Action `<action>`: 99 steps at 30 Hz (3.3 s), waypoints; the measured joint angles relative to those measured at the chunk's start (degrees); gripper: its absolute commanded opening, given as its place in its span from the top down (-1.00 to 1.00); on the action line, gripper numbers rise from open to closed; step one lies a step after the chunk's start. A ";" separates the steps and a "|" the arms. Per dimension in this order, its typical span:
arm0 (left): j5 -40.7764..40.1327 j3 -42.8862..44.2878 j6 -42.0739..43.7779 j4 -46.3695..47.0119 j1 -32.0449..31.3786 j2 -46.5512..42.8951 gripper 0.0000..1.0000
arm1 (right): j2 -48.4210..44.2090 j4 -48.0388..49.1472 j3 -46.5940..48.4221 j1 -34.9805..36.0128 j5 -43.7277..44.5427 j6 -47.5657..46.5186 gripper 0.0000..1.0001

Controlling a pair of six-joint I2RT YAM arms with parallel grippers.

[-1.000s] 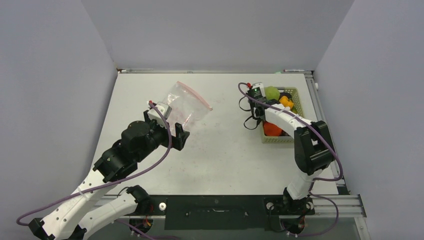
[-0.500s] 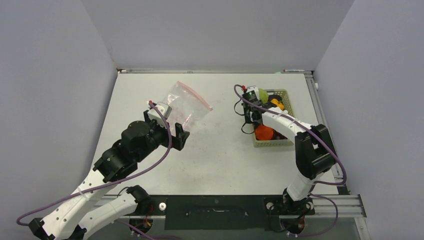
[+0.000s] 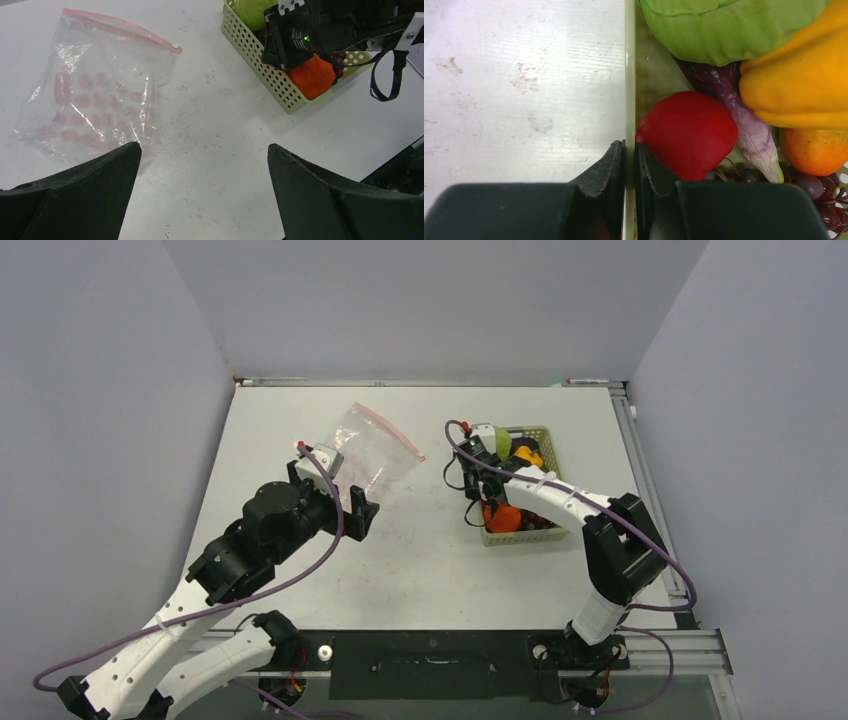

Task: Place the food in the zip-top bag and seal the zipper
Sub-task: Move the bin to the center of the board, then pick up the zipper food storage bag at the center of the board.

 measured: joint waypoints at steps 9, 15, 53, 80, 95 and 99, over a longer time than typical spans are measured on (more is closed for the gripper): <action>0.02 0.00 0.00 0.00 0.00 -0.50 -0.92 | 0.00 -0.70 0.00 6.91 3.23 5.79 0.89; 0.02 0.00 -0.02 0.00 0.00 -0.55 -0.92 | 0.00 -1.51 0.02 9.25 7.10 9.18 0.89; -0.68 0.00 -0.02 0.00 0.00 -0.31 -0.92 | -2.14 -2.21 10.60 13.62 14.25 6.58 -0.63; -4.09 0.00 -0.09 0.00 0.50 -1.86 -0.92 | 15.37 9.01 24.57 13.62 1.64 10.21 -0.89; -4.09 0.00 -0.22 0.00 1.20 -1.64 -0.92 | 26.12 10.69 30.73 13.62 0.92 17.16 -0.91; -4.04 0.00 -0.24 -0.02 1.40 -1.20 -0.92 | 28.13 10.93 31.71 13.62 0.61 18.23 -0.84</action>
